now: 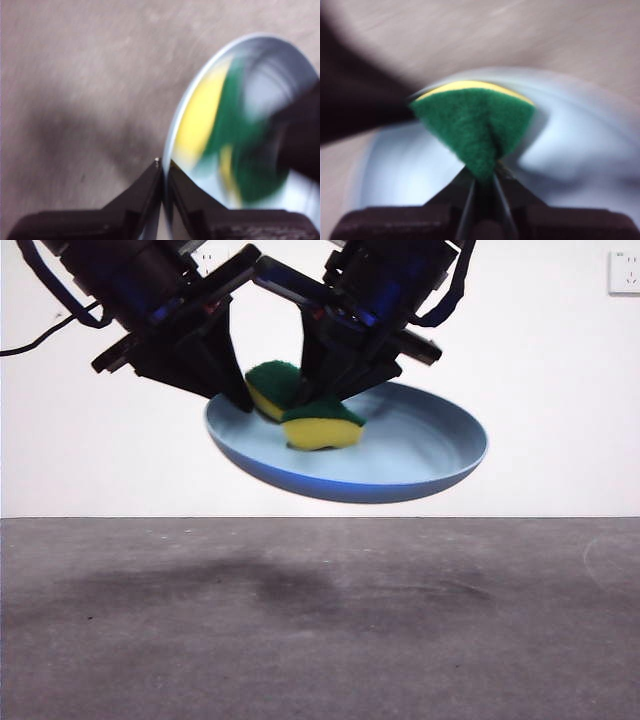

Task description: Pick up the plate,pick up the cloth,clean the plate with the cloth

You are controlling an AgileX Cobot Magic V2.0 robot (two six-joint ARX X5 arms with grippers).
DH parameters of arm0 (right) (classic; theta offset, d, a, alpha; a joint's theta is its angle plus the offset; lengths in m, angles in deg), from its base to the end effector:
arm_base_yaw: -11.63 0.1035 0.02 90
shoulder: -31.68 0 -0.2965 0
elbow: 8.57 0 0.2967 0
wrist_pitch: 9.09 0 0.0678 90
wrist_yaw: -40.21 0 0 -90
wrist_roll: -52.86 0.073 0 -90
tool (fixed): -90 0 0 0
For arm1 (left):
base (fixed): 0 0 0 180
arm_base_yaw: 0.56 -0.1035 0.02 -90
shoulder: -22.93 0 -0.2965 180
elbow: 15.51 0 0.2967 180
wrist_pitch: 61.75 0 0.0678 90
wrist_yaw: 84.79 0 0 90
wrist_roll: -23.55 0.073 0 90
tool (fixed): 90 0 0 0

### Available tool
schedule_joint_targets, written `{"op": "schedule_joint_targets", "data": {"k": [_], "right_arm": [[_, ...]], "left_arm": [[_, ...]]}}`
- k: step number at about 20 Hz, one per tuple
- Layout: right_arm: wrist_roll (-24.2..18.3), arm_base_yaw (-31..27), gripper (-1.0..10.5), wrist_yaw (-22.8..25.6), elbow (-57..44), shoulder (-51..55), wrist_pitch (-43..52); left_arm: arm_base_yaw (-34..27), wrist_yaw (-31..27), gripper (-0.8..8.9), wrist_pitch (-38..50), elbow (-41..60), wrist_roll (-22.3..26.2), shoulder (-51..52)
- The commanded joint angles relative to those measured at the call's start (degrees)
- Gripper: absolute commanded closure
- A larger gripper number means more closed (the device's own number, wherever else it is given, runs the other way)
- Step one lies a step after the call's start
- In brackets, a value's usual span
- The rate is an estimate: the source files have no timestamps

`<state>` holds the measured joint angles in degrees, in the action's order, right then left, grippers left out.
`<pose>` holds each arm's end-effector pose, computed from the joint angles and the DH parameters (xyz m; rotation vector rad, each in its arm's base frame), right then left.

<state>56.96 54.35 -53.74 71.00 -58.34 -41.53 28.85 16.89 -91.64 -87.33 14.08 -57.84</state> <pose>0.3014 0.2852 0.2505 -0.1905 0.7515 0.7479 0.3186 -0.1965 0.2626 -0.0454 0.7381 -0.6299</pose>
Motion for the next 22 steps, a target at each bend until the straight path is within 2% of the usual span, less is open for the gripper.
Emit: {"op": "schedule_joint_targets", "data": {"k": [1, 4, 5, 6, 7, 9, 10, 12, 17, 18, 21, 22], "right_arm": [[0.83, 0.22, 9.6, -3.82, -0.48, -0.61, -5.53], [-2.64, 0.15, 9.6, -4.07, -0.48, -0.61, -15.34], [-2.97, 0.09, 9.6, -1.05, -0.48, -0.61, -18.40], [-2.95, 0.09, 9.6, 4.63, -0.48, -0.61, -20.72], [-2.95, 0.09, 9.6, 12.35, -0.48, -0.61, -22.25], [-2.93, 0.09, 9.6, 25.70, -0.46, -0.57, -21.49], [-2.93, -0.04, 9.6, 30.53, -0.46, -0.50, -19.52], [-3.02, -0.39, 9.6, 33.62, -0.46, -0.26, -15.80], [-3.15, -0.46, 9.6, 33.29, -0.46, -0.17, -0.79], [-3.15, -0.46, 9.6, 30.93, -0.46, -0.17, 2.62], [-3.15, -0.46, 9.6, 13.38, -0.44, -0.13, 9.22], [-3.10, -0.46, 9.6, 10.05, -0.44, 0.24, 9.18]], "left_arm": [[-1.14, 2.14, 8.22, 3.39, -0.15, -1.62, 0.22], [-1.62, 2.14, 8.22, 5.35, -0.15, -2.60, 0.22], [-2.03, 2.32, 8.22, 5.62, -0.15, -2.60, 0.22], [-2.19, 2.64, 8.22, 5.64, -0.15, -2.60, 0.22], [-2.19, 4.04, 8.22, 5.44, -0.15, -2.60, 0.22], [-2.19, 6.75, 8.22, 4.37, -0.15, -2.58, 0.22], [-2.14, 7.15, 8.22, 3.54, -0.15, -2.58, 0.22], [-1.97, 7.54, 8.22, 2.54, -0.15, -2.51, 0.22], [-0.85, 8.35, 8.22, 0.79, -0.15, -2.25, 0.22], [-0.83, 8.33, 8.22, 0.57, -0.15, -1.95, 0.22], [-0.85, 6.58, 8.21, 0.46, -0.15, 0.59, 0.22], [-0.85, 3.96, 8.22, 0.17, -0.15, 1.90, 0.22]]}}
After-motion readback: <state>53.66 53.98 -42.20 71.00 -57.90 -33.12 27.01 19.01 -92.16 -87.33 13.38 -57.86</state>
